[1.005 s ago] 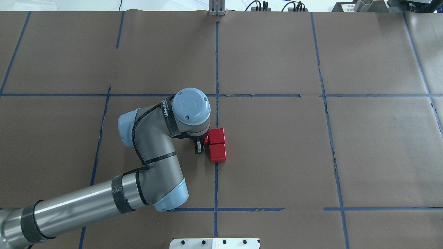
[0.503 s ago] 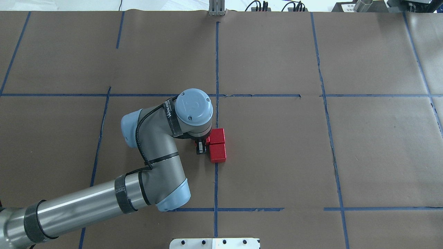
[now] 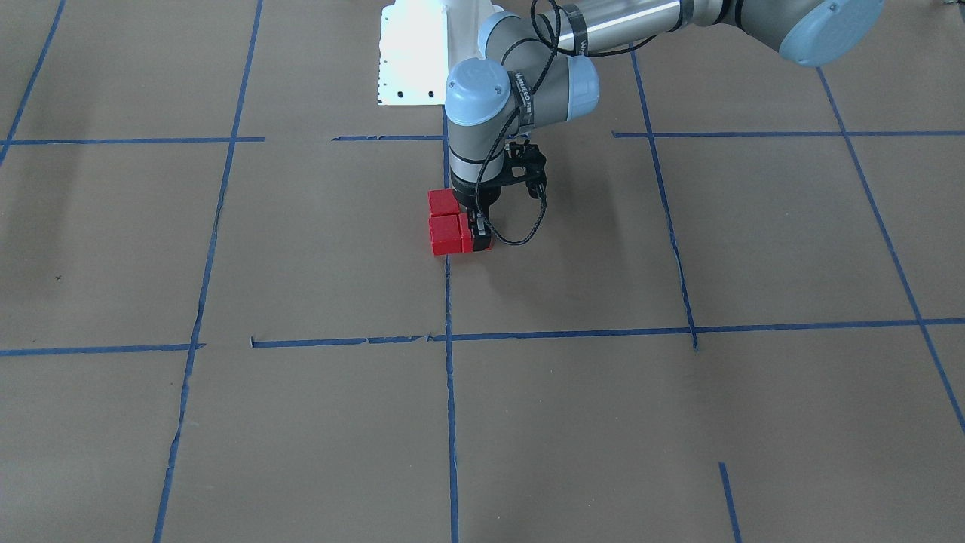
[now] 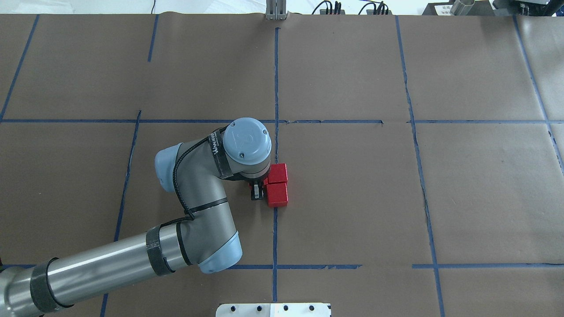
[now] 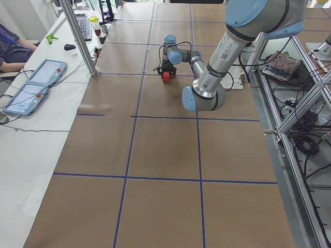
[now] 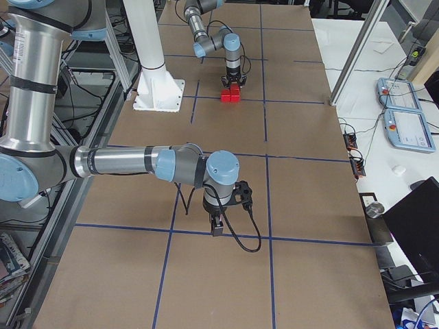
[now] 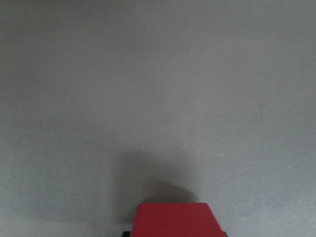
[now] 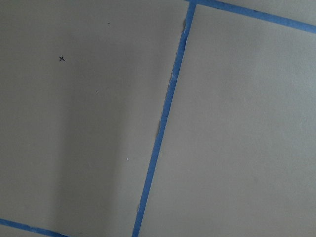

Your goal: Form red blocks into L shape at center

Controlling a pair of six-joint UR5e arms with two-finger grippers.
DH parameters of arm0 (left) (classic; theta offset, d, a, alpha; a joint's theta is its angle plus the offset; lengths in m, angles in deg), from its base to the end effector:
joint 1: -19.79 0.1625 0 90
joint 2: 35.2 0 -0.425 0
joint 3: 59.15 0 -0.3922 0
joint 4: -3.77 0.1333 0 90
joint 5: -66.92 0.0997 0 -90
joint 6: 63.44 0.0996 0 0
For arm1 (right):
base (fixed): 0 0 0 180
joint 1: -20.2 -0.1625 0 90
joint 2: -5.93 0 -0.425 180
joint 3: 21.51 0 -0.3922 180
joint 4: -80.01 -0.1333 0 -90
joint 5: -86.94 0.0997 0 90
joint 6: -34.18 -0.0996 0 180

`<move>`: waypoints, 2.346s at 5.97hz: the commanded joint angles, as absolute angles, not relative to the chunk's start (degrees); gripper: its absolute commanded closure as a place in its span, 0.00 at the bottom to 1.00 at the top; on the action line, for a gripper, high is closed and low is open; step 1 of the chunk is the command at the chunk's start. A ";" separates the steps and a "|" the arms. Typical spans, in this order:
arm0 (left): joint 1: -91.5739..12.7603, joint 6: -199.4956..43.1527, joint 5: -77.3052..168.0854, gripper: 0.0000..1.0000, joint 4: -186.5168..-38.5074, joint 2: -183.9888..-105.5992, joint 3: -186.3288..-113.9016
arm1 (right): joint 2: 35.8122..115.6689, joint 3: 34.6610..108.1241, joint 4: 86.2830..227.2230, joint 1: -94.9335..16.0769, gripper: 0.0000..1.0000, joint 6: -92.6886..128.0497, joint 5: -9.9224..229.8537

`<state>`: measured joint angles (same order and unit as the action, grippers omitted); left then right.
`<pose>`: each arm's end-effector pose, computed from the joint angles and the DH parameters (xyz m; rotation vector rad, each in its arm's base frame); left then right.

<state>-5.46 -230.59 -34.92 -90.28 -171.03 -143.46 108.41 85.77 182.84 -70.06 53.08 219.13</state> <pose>0.6249 -0.4195 0.2062 -0.5769 0.6808 -1.6036 0.0682 -0.3871 0.6316 -0.0096 -0.7493 -0.2584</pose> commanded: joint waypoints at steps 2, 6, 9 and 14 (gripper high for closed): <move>-5.00 -230.43 -34.94 0.62 -90.36 -170.82 -143.43 | 108.33 85.71 182.84 -70.06 0.01 53.08 219.13; -11.04 -224.64 -45.60 0.00 -90.98 -170.46 -144.31 | 108.15 85.89 182.84 -70.06 0.01 53.08 219.13; -15.87 -203.64 -53.54 0.00 -88.18 -161.19 -157.27 | 108.15 85.71 182.84 -70.06 0.01 52.99 219.13; -29.57 -133.31 -54.80 0.00 -82.63 -142.38 -167.78 | 108.24 85.80 182.84 -70.06 0.01 52.90 219.22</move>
